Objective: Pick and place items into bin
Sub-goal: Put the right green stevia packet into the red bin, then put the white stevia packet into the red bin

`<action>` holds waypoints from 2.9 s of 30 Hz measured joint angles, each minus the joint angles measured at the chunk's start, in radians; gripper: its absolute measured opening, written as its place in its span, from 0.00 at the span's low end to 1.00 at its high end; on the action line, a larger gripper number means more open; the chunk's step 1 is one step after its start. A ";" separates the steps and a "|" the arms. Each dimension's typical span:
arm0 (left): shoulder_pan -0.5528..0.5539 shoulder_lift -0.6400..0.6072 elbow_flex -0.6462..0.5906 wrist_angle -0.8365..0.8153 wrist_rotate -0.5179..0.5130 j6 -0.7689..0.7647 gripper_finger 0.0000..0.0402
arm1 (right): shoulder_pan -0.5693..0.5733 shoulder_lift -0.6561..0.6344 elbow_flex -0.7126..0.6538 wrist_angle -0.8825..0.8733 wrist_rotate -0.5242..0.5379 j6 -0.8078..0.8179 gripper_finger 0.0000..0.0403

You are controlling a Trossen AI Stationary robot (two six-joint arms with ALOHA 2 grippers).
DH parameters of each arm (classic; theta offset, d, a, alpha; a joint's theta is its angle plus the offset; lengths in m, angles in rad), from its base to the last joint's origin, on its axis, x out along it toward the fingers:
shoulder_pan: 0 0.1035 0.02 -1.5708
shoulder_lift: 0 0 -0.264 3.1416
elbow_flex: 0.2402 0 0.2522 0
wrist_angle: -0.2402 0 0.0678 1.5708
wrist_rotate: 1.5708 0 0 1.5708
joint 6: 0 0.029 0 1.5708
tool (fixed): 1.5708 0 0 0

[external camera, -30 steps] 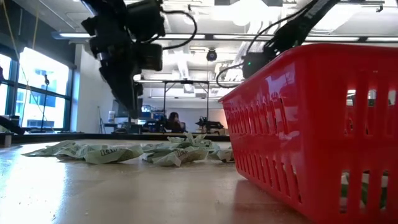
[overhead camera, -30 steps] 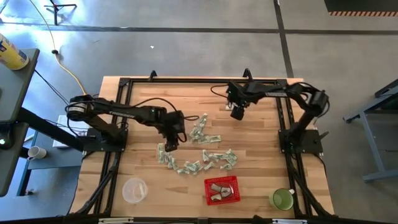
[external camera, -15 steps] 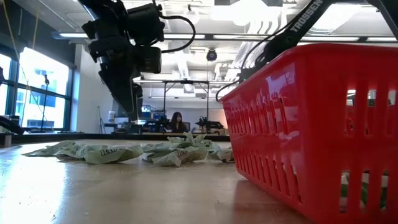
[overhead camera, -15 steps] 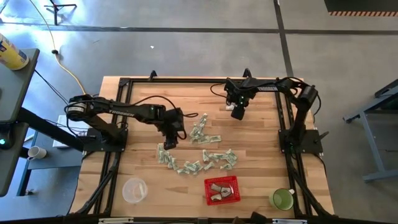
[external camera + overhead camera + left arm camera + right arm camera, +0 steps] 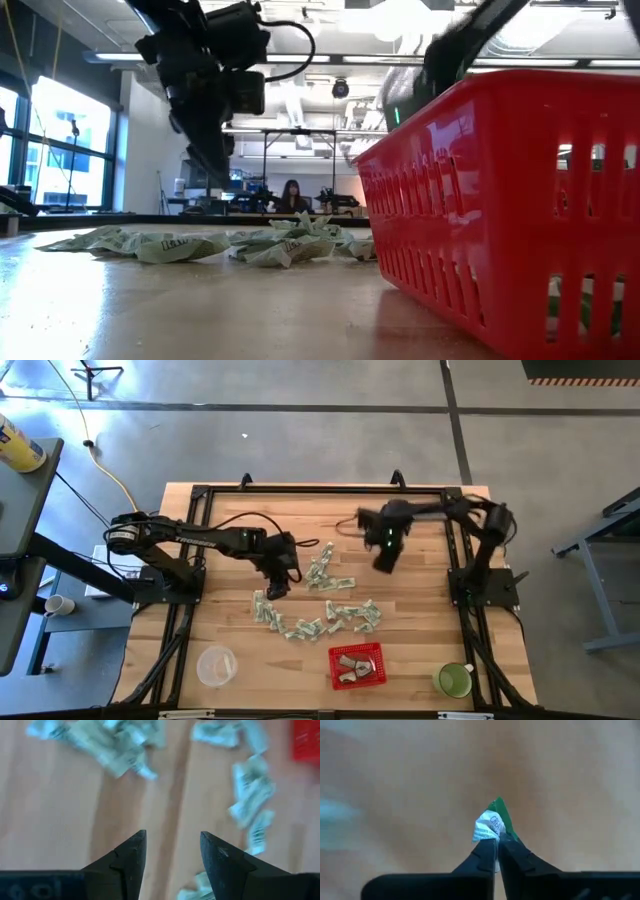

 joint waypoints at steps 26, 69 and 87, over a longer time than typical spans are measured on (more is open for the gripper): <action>0.195 0.269 0.382 0.227 -0.067 0.172 0.54 | 0.980 -0.079 0.006 0.567 0.225 0.861 0.34; 0.209 0.870 1.304 -0.383 -0.120 0.032 0.26 | 1.110 -0.247 0.007 0.073 0.660 1.384 0.62; -0.016 0.070 0.291 -0.181 -0.219 -0.083 0.29 | 0.415 -0.603 -0.438 0.544 0.338 0.689 0.58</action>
